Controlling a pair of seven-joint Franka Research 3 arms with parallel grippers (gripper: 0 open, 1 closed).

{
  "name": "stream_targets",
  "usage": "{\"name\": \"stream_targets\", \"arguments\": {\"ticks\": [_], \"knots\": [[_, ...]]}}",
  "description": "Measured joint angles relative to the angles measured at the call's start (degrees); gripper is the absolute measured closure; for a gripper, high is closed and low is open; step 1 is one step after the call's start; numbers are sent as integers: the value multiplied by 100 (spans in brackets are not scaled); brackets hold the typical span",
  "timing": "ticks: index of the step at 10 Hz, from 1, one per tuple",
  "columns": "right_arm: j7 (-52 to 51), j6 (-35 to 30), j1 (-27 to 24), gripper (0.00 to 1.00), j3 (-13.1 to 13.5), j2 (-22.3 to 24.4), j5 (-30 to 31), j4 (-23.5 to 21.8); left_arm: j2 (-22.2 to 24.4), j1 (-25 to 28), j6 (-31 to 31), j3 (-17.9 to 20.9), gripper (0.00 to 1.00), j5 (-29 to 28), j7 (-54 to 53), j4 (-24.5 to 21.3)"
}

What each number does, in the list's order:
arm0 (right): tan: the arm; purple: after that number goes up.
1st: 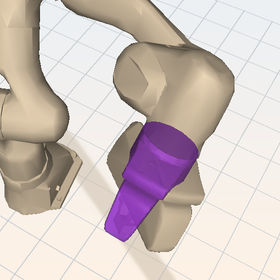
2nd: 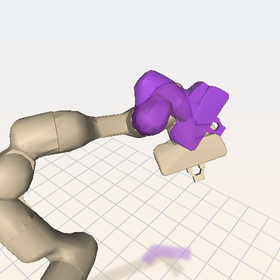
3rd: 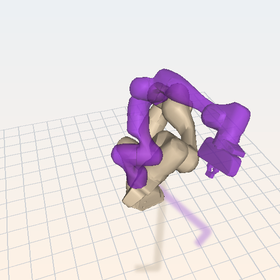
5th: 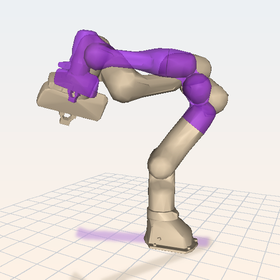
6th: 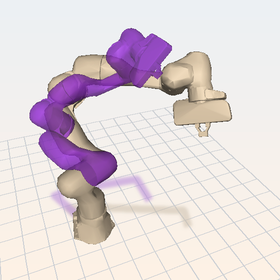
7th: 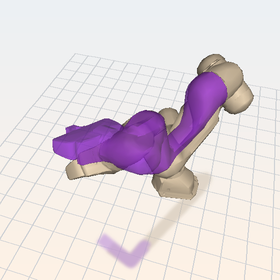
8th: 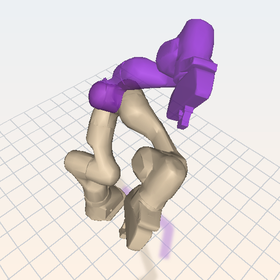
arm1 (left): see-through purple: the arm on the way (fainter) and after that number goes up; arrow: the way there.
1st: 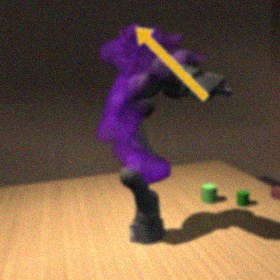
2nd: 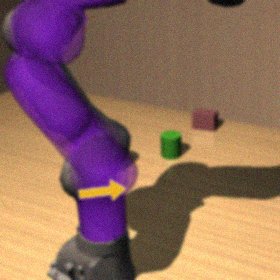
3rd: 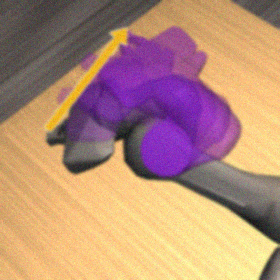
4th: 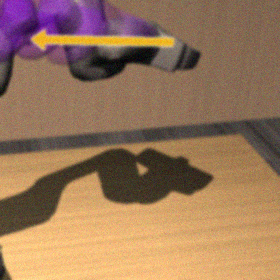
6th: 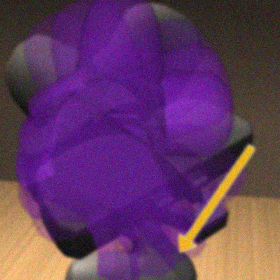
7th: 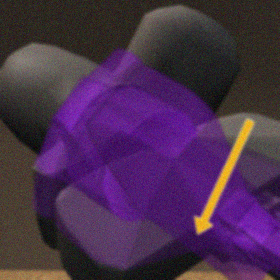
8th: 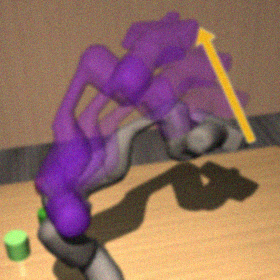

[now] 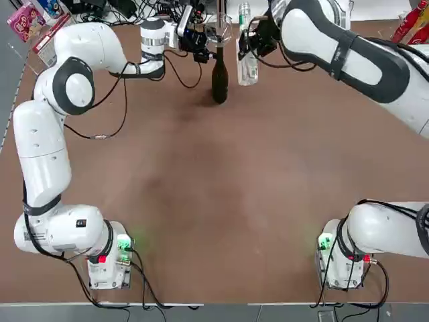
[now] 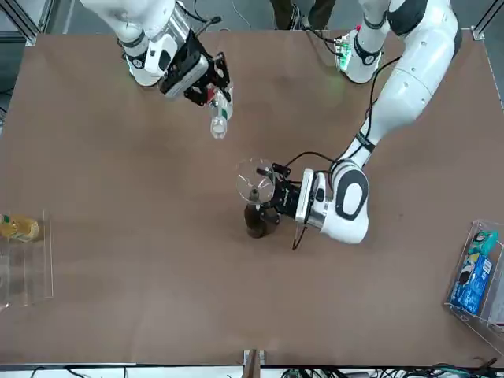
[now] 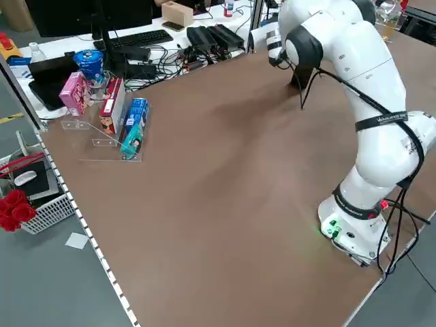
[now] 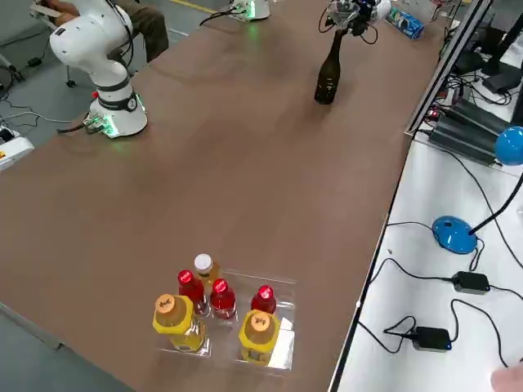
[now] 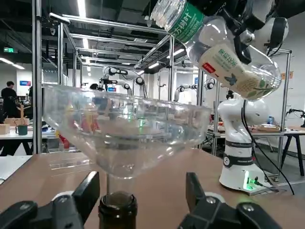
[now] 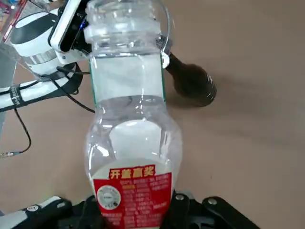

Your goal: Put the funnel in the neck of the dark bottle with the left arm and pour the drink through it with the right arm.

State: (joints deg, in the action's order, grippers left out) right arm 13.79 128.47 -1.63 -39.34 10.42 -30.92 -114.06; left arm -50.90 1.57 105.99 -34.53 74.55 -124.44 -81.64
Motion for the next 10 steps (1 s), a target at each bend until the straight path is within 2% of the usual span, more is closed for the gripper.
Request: {"name": "stream_targets", "arguments": {"ticks": [2, 3, 4, 7, 10], "knots": [[443, 26, 1, 61, -167, -286, 345, 208, 3, -20, 0, -2, 23, 0, -7, 32], [734, 43, 2, 61, -254, -431, 610, 321, 3, -31, 1, -3, 30, 0, -14, 32], [995, 52, 3, 61, -342, -586, 857, 438, 3, -34, 3, -2, 33, 0, -19, 33], [1506, 64, 22, 61, -447, -1000, 1257, 749, 3, -34, 14, -2, 41, 0, -24, 41], [2255, 64, 88, 61, -617, -1494, 1963, 1078, 3, -40, 22, -2, 42, 0, -24, 73]]}}
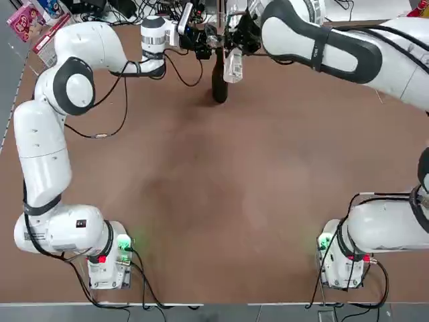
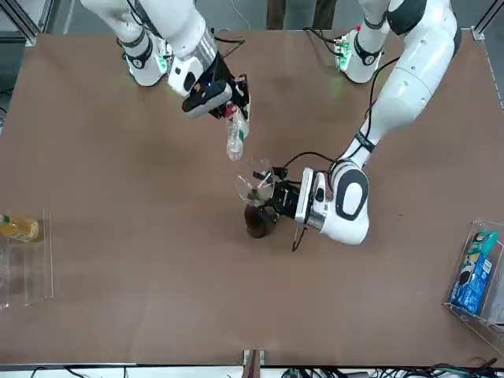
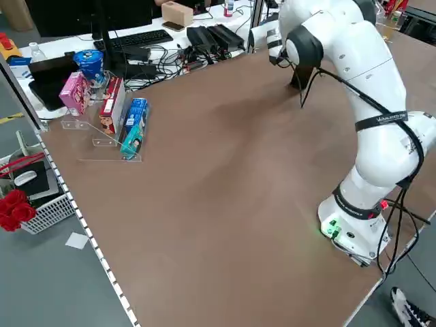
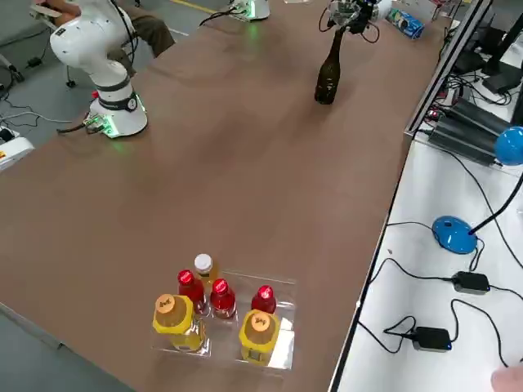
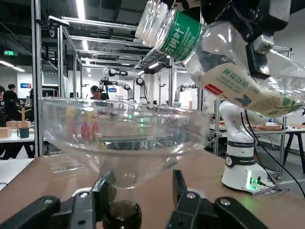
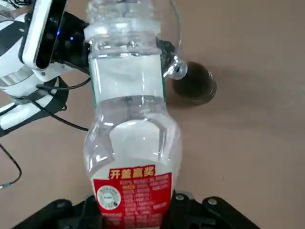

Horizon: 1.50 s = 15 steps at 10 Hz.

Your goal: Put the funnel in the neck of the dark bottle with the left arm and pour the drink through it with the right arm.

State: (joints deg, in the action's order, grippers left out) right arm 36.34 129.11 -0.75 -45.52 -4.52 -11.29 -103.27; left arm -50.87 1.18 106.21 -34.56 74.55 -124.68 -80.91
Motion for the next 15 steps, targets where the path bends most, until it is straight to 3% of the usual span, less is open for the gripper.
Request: {"name": "stream_targets", "arguments": {"ticks": [3, 7, 10, 15], "knots": [[374, -2, 78, 61, -123, -399, 418, 264, 0, -4, 0, 0, 42, 0, 0, 4], [614, -240, 113, 61, -245, -483, 442, 372, 0, -4, 2, 0, 42, 0, 0, 7], [833, -412, 129, 61, -393, -732, 455, 638, 0, -4, 3, 1, 42, 0, 0, 8], [1273, -708, 170, 61, -405, -1242, 458, 1053, 0, -4, 8, 3, 41, 0, 0, 10]]}}
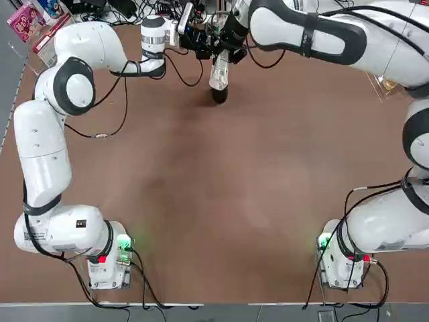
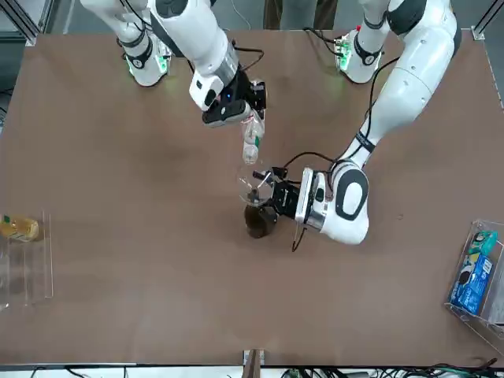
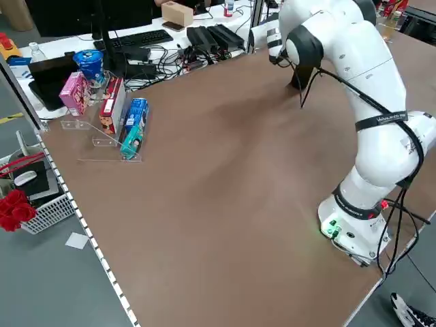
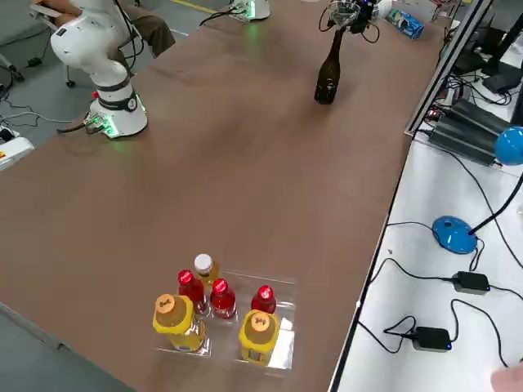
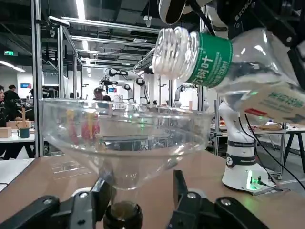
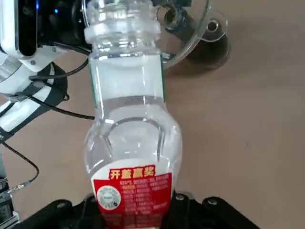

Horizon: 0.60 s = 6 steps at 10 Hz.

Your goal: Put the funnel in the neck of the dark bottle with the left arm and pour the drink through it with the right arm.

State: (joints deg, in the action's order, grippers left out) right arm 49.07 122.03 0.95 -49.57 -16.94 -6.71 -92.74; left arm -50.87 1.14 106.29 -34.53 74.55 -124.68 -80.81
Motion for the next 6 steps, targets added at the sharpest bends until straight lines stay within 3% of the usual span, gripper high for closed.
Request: {"name": "stream_targets", "arguments": {"ticks": [6], "knots": [[388, -125, 58, 61, -20, -313, 1, 322, 0, 0, 30, 1, 41, 0, 0, 1]]}}
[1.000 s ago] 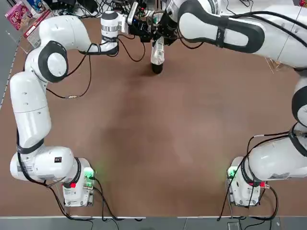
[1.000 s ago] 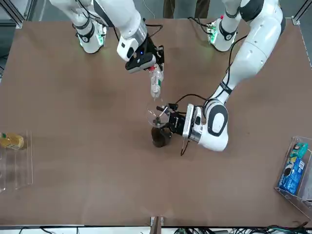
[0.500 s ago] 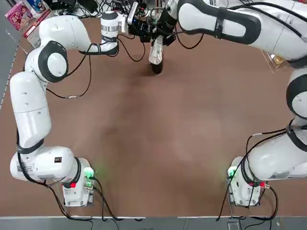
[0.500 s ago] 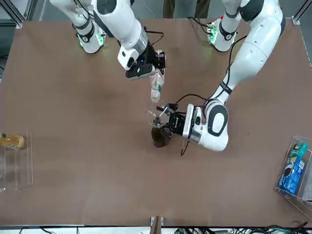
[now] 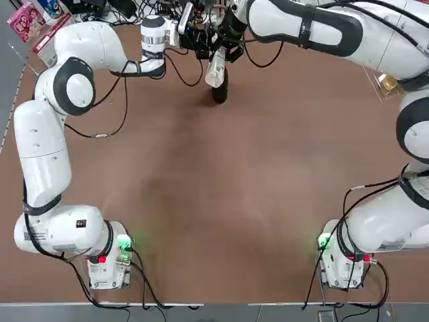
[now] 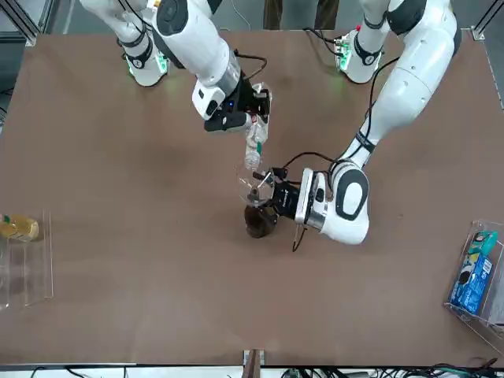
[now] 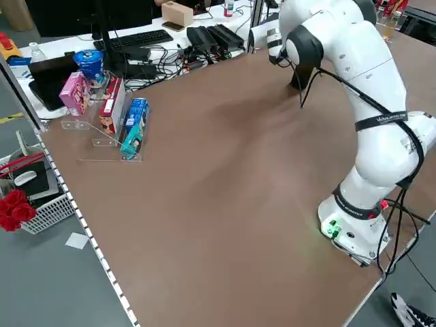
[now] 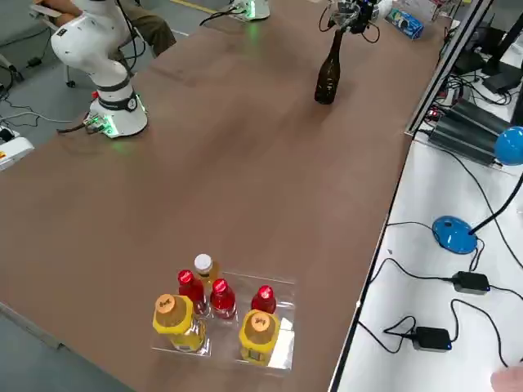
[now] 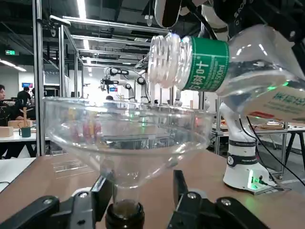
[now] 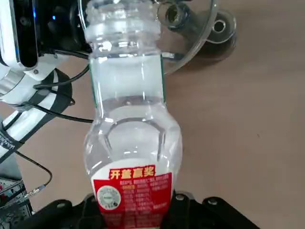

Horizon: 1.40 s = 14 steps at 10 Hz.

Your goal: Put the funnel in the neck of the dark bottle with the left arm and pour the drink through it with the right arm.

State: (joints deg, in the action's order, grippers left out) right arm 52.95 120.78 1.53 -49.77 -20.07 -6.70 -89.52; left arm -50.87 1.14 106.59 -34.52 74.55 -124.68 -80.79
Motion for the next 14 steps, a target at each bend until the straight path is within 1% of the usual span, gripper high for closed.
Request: {"name": "stream_targets", "arguments": {"ticks": [2, 6, 9, 14], "knots": [[138, -130, 2, 61, -11, -53, 0, 89, 0, 0, 1, 0, 41, 0, 0, 1], [285, -147, 4, 61, -43, -145, -4, 164, 0, 0, 1, 0, 41, 0, 0, 1], [319, -148, 6, 61, -131, -165, -5, 219, 0, 0, 3, 0, 41, 0, 0, 1], [435, -149, 6, 61, -135, -238, 1, 255, 0, 0, 7, 0, 41, 0, 0, 1]]}}
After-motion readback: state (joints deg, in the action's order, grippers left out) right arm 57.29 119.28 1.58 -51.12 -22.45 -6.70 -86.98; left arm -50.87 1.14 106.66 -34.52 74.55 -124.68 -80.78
